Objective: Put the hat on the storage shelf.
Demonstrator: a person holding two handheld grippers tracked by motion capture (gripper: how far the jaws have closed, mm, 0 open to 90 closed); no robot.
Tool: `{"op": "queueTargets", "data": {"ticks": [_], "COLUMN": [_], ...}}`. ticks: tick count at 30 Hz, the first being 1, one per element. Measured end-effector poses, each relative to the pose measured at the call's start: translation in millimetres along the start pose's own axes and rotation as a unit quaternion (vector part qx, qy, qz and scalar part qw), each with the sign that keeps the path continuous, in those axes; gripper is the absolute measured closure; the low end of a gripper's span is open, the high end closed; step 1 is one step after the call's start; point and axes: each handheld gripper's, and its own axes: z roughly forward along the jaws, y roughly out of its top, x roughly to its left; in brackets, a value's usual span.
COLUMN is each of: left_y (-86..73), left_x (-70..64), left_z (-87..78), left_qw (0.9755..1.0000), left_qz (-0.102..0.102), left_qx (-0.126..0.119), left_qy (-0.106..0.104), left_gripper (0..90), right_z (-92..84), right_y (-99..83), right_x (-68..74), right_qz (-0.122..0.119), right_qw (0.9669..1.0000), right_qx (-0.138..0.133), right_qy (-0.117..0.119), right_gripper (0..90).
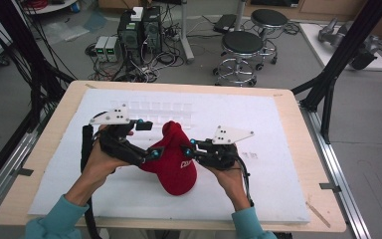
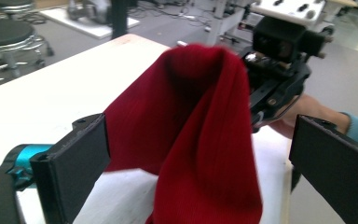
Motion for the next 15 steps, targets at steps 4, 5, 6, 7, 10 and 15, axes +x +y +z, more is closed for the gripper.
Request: {"op": "queueTargets", "data": {"ticks": [4, 5, 6, 7, 10, 15], "left_y": [-10.4, -14.9, -17.7, -21.4, -32.1, -43.6], "left_x": [1.8, 2.2, 2.3, 2.0, 3.5, 6.5], "left_z": [-9.5, -11.6, -12.7, -14.2, -19.3, -25.4], "left_qw": [0.9997, 0.9996, 0.9996, 0.9994, 0.999, 0.9983], "left_qz": [-0.012, -0.013, -0.013, -0.016, -0.023, -0.035], "left_qx": [-0.011, -0.017, -0.017, -0.017, -0.019, -0.022], "left_qy": [0.017, 0.018, 0.019, 0.025, 0.034, 0.041], "left_gripper": [5.5, 5.5, 5.5, 5.6, 5.5, 5.5], "right_z": [-2.1, -2.7, -3.4, -3.6, -5.3, -8.2], "right_y": [0.7, 0.9, 1.0, 1.1, 2.0, 4.8], "right_x": [0.1, -0.3, -0.9, -1.8, -2.7, -3.1], "right_qz": [0.004, 0.005, 0.009, 0.009, 0.015, 0.018], "right_qw": [0.9999, 0.9998, 0.9997, 0.9996, 0.9989, 0.9973], "right_qx": [-0.009, -0.011, -0.013, -0.016, -0.023, -0.031], "right_qy": [-0.01, -0.015, -0.021, -0.023, -0.037, -0.064], "right_gripper": [83.2, 83.3, 83.2, 83.2, 83.2, 83.3]}}
